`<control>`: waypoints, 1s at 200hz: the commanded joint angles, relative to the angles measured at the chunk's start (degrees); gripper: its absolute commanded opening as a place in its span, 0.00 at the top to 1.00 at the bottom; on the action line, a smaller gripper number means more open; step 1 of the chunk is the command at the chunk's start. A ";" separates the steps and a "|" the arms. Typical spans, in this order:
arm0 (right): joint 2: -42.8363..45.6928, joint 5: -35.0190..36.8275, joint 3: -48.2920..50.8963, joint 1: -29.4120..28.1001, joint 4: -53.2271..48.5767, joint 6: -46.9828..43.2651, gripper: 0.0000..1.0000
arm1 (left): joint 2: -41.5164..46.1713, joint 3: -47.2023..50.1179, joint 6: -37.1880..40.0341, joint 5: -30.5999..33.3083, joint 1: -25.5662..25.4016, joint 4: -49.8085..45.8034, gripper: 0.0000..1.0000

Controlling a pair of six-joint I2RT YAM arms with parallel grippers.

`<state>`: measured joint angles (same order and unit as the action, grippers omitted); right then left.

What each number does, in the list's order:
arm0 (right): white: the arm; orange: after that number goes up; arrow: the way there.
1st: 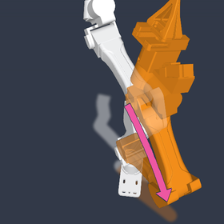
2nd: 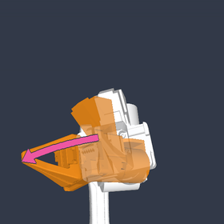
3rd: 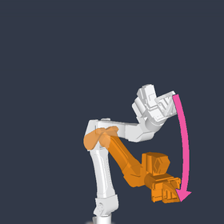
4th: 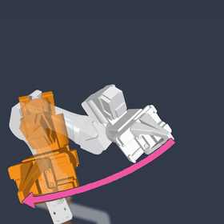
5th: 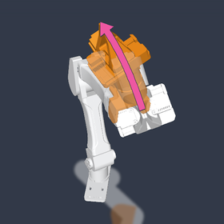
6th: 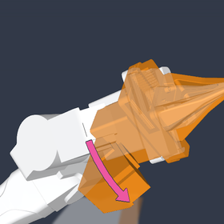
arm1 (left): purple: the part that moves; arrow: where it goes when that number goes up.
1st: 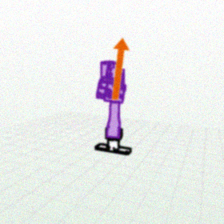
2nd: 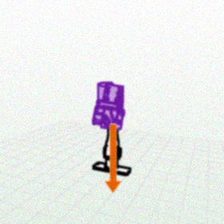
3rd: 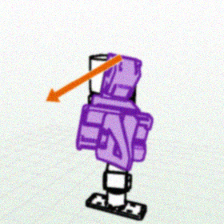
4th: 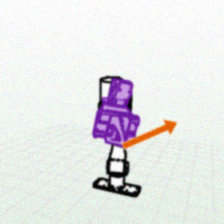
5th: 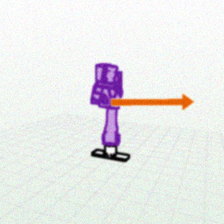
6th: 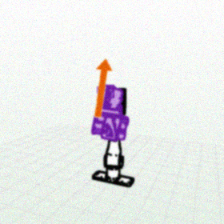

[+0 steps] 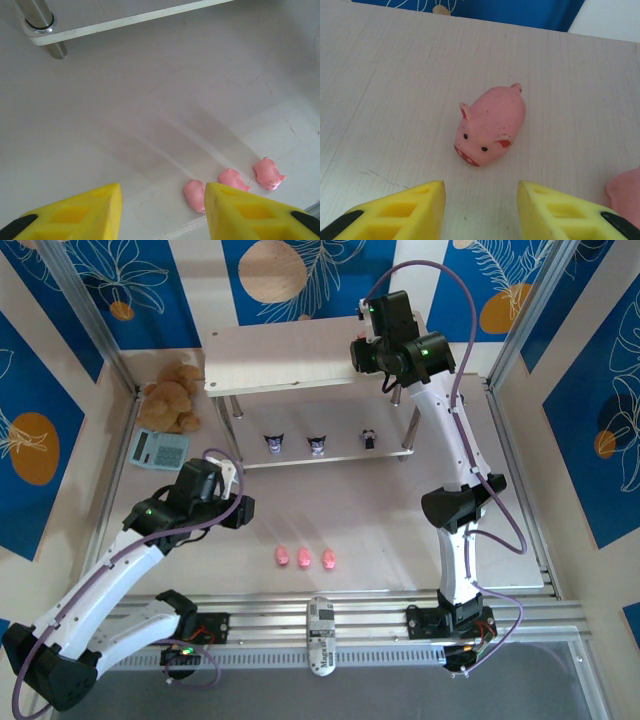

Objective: Place and organize the plastic toys onto the shelf

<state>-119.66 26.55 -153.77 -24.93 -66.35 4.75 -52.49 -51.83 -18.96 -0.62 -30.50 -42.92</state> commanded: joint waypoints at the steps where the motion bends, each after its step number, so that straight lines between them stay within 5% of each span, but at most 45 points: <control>1: -1.31 -1.35 -1.53 0.23 1.70 -0.67 0.56 | 0.96 0.51 1.16 -0.86 0.89 -0.77 0.52; 67: -1.19 -0.61 -3.41 -0.32 5.60 2.27 0.33 | 1.68 -0.36 1.77 -0.51 2.05 -1.01 0.52; 200: -4.78 0.14 -4.38 0.31 6.30 5.22 0.40 | 2.87 -0.32 2.28 -0.78 3.57 -2.52 0.52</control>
<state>-123.39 26.13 -156.33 -24.93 -61.43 8.95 -50.85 -51.81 -17.47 -0.62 -27.83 -44.25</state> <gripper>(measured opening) 0.614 0.481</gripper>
